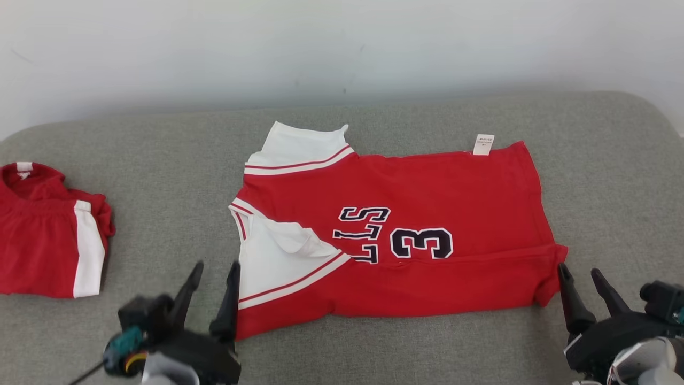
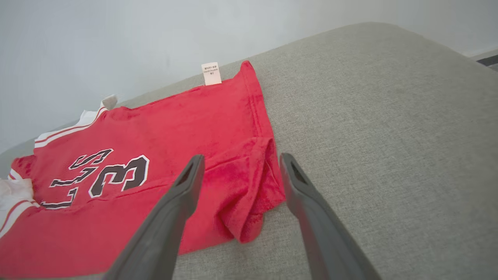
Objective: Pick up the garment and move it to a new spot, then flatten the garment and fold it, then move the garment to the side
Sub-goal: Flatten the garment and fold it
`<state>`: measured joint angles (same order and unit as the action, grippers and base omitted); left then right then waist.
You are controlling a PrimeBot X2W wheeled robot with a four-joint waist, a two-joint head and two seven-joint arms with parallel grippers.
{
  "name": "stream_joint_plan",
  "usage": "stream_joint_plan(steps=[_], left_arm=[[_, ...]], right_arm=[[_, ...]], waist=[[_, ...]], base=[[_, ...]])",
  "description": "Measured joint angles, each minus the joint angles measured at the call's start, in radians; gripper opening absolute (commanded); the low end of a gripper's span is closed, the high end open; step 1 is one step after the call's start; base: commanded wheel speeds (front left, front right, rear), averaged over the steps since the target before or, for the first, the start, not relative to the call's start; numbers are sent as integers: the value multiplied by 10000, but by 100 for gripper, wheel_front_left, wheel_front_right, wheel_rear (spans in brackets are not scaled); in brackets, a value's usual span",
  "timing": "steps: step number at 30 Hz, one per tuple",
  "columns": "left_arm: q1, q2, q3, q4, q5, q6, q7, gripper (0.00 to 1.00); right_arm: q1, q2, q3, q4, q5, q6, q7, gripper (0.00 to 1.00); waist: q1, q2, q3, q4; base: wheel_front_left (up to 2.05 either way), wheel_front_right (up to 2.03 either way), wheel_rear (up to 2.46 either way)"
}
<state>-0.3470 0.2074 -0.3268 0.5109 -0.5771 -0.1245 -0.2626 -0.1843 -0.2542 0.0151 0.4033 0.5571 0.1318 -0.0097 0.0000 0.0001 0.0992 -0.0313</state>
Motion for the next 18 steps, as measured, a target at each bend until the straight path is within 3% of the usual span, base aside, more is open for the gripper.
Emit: stream_joint_plan(steps=[9, 18], left_arm=[[2273, -397, 343, -533, 499, 17, 0, 100], [2047, -654, 84, 136, 907, 17, 0, 100]], right_arm=[[481, -407, 533, 531, -784, 0, -706, 100], [-221, -483, 727, 1724, -1384, 0, -976, 100]], waist=[[-1, 0, -277, 203], [-1, 0, -48, 455]], base=[[0, 0, 0], [0, 0, 0]])
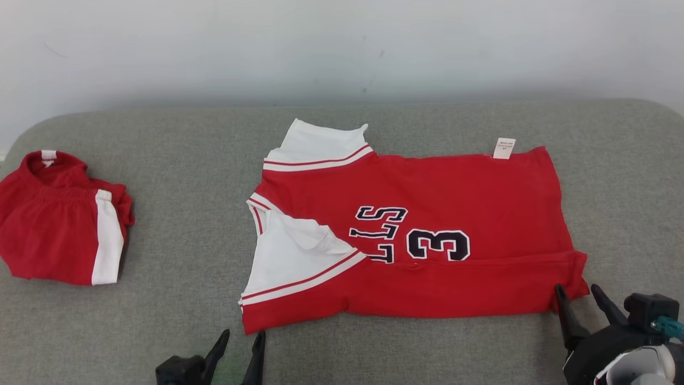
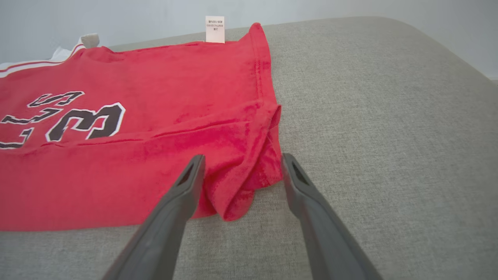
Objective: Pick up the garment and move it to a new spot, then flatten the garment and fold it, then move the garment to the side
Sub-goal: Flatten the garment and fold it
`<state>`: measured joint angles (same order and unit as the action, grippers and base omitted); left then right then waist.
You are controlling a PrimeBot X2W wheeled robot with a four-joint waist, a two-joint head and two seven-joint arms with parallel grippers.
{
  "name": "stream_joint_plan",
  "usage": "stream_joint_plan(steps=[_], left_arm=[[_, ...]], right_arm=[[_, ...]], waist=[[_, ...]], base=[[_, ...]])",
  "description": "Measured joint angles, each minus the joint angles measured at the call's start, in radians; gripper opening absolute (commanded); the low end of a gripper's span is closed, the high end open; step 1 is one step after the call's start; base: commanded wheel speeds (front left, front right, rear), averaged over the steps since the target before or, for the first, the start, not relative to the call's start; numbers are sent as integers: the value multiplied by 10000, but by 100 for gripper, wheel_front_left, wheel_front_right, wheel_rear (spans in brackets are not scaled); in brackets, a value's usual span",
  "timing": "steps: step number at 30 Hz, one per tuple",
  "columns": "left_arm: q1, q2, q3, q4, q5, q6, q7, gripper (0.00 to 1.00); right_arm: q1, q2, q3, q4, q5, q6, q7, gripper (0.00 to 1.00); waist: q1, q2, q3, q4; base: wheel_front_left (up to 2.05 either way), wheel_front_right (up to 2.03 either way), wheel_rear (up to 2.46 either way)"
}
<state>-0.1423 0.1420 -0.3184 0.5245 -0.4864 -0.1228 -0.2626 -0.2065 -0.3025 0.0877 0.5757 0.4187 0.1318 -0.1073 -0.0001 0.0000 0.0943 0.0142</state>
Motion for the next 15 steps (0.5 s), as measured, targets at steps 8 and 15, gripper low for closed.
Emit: stream_joint_plan(steps=[8, 15], left_arm=[[-845, -144, -336, 882, 113, -10, 0, 100], [-1372, -198, -201, 1524, 82, -15, -2, 0]], right_arm=[[-854, -288, 454, 1177, -961, 0, -314, 100], [-1246, -324, 798, 1937, -1012, 0, -552, 0]], waist=[[1, 0, 371, 103], [1, 0, 538, 70]], base=[[0, 0, 0], [0, 0, 0]])
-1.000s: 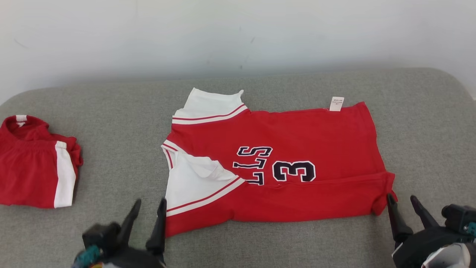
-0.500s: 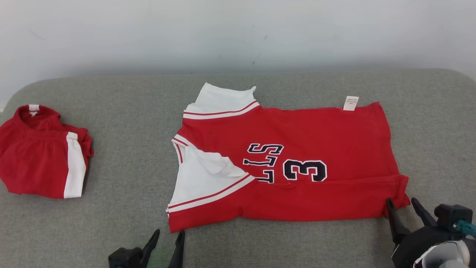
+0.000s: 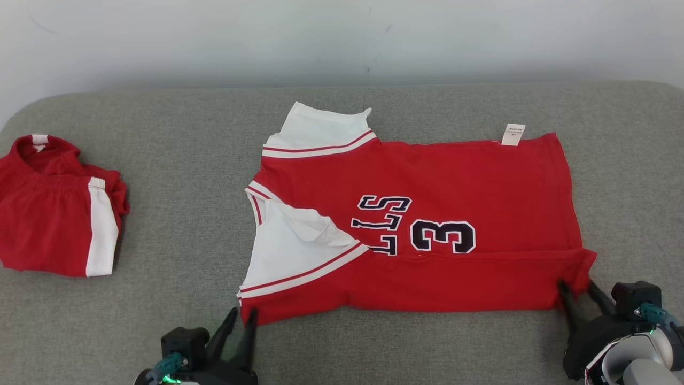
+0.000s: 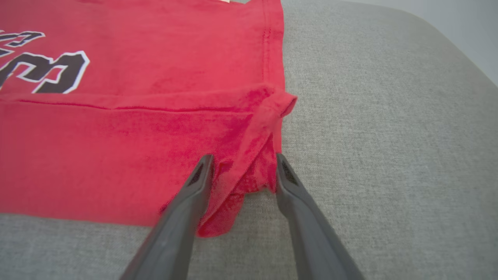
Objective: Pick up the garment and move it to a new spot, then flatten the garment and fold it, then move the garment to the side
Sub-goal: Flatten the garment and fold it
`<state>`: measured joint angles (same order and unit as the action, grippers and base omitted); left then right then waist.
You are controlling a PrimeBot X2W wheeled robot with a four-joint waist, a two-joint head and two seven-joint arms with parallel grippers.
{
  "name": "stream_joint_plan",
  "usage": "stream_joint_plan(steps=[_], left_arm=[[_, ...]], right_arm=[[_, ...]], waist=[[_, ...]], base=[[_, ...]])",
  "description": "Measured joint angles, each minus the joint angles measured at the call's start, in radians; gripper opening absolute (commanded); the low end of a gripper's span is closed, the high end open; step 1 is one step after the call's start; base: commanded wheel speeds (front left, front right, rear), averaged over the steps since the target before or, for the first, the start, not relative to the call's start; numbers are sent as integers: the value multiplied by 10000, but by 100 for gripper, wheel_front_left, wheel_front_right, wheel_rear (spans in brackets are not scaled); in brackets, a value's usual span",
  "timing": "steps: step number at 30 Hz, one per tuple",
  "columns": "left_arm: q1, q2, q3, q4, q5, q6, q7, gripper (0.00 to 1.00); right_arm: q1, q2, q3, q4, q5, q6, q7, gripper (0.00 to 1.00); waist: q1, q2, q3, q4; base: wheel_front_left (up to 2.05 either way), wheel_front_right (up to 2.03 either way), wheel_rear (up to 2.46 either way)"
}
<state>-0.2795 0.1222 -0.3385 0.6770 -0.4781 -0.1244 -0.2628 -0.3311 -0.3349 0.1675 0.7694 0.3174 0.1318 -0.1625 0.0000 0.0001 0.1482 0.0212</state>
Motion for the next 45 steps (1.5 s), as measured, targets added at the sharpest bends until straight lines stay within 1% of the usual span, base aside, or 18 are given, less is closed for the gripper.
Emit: stream_joint_plan(steps=[7, 13, 17, 21, 23, 27, 28, 29, 30, 33, 36, 38, 42, 45], left_arm=[[-15, -19, 711, -113, -29, -42, 2, 0], [996, 146, 1185, -874, 123, -69, 2, 0], [1909, 201, 1494, -1630, 196, -65, 4, 0], [2957, 111, 1668, -2309, 313, 71, 2, 0], [3418, 25, 1785, -2554, 311, 113, 4, 0], [3937, -151, 1657, -2679, 420, 155, 2, 0], [3984, -173, 1597, -2671, 470, 157, 2, 0], [3992, -201, 1565, -2660, 493, 161, 2, 46], [3985, -230, 1544, -2660, 539, 161, 2, 100], [3902, -263, 1570, -2698, 757, 186, 2, 100], [3699, -303, 1847, -3058, 972, 201, 2, 100], [3644, -309, 1931, -3193, 1078, 203, 2, 100], [3482, -355, 2474, -3948, 1448, 280, 2, 100], [3294, -364, 2861, -4506, 1812, 316, 2, 100]], right_arm=[[42, -35, 291, 6, 579, 0, -585, 0], [776, -102, 479, -527, 1576, 2, -652, 0], [1523, -318, 648, -1189, 2046, 2, -291, 0], [2297, -441, 625, -1864, 2320, 2, 10, 0], [2716, -439, 512, -2155, 2385, 2, 184, 0], [3433, -382, 96, -2543, 2424, 2, 489, 0], [3566, -341, -4, -2637, 2359, 2, 502, 51], [3638, -278, -107, -2690, 2313, 2, 545, 100], [3693, -215, -209, -2742, 2255, 2, 568, 100], [3725, -61, -384, -3020, 1902, 0, 466, 100], [3694, 178, -545, -3390, 1624, 0, 303, 100], [3680, 221, -583, -3503, 1528, 0, 236, 100], [3391, 408, -639, -4126, 991, 0, -272, 100], [3217, 708, -568, -4497, 665, 0, -558, 100]], waist=[[1, 0, -301, -63], [0, 0, -959, -159], [-1, -1, -1386, -219], [-2, -1, -1653, -272], [-2, -1, -1739, -279], [-1, -1, -1830, -188], [-2, -1, -1844, -161], [-2, -1, -1857, -139], [-2, -1, -1867, -119], [-2, -1, -1891, -87], [-1, -1, -1924, -88], [-1, -1, -1935, -91], [-1, -1, -1934, -125], [0, -1, -1903, -163]], base=[[0, 0, 0], [0, 0, 0], [0, 0, 0], [0, 0, 0], [0, 0, 0], [0, 0, 0], [0, 0, 0], [0, 0, 0], [0, 0, 0], [0, 0, 0], [0, 0, 0], [0, 0, 0], [0, 0, 0], [0, 0, 0]])
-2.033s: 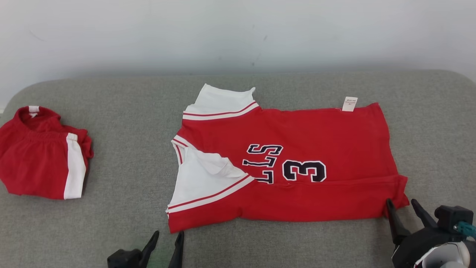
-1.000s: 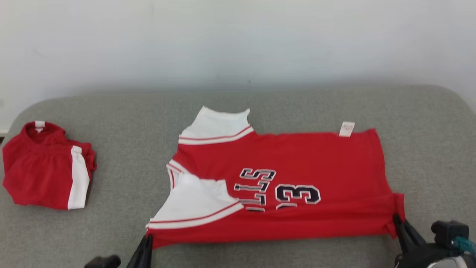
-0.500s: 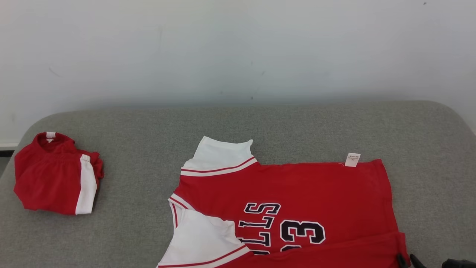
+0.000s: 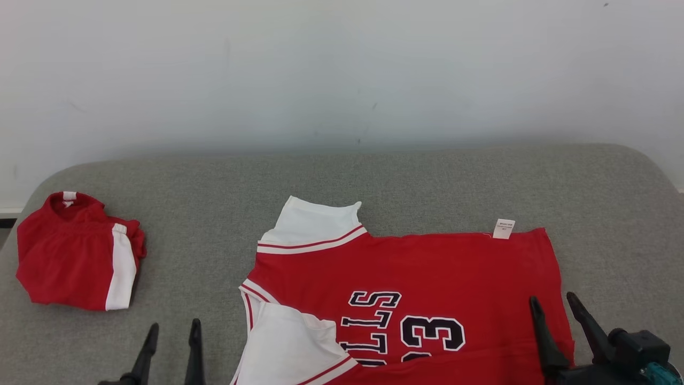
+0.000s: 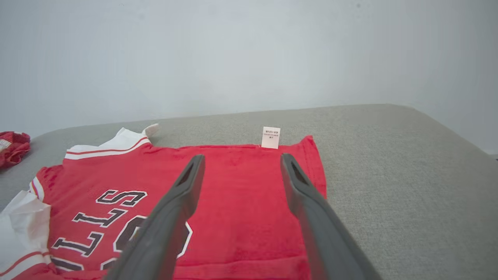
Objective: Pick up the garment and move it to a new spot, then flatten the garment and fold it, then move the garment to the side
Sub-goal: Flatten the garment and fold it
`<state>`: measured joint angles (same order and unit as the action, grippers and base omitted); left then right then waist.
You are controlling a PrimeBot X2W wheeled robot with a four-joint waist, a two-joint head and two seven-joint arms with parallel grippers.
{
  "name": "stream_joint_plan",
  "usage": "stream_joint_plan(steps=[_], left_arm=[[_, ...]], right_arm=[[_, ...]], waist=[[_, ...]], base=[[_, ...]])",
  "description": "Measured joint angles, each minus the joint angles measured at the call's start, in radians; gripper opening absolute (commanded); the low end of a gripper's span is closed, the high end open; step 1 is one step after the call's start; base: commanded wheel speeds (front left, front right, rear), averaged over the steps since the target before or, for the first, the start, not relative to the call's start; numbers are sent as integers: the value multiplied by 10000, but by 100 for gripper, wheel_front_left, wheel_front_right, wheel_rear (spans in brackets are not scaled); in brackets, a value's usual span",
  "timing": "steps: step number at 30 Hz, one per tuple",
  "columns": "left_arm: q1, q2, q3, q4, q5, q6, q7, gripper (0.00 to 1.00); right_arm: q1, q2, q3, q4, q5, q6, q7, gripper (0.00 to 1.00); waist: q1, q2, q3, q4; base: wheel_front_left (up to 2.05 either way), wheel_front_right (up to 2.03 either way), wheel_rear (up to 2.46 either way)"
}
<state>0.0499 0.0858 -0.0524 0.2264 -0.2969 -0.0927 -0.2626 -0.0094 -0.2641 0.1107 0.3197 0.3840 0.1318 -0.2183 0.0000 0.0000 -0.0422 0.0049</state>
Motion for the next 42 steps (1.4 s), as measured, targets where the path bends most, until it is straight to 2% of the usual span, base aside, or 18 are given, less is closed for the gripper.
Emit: stream_joint_plan(steps=[7, 13, 26, 38, 42], left_arm=[[-358, 13, 708, -911, 777, 46, 0, 100], [-371, 56, 863, -1239, 1131, -50, 0, 100], [481, 215, 740, -1515, 930, -305, 0, 100], [686, 219, 869, -1363, 840, -318, 0, 100], [-105, 550, 803, -1116, 723, -330, 0, 100]], right_arm=[[-361, 631, -96, -667, -984, 0, -389, 100], [-297, 1009, -447, -1313, -1680, 0, -435, 100], [796, 1432, -1066, -2301, -2163, 0, -456, 100], [909, 1494, -1200, -2138, -2178, 0, -456, 100], [264, 1183, -1256, -1712, -2075, 0, -428, 100]], waist=[[1, 0, 126, -38], [0, 0, 222, -20], [1, 0, 407, -8], [0, 0, 531, -90], [0, 0, 729, -175]], base=[[0, 0, 0], [0, 0, 0], [0, 0, 0], [0, 0, 0], [0, 0, 0]])
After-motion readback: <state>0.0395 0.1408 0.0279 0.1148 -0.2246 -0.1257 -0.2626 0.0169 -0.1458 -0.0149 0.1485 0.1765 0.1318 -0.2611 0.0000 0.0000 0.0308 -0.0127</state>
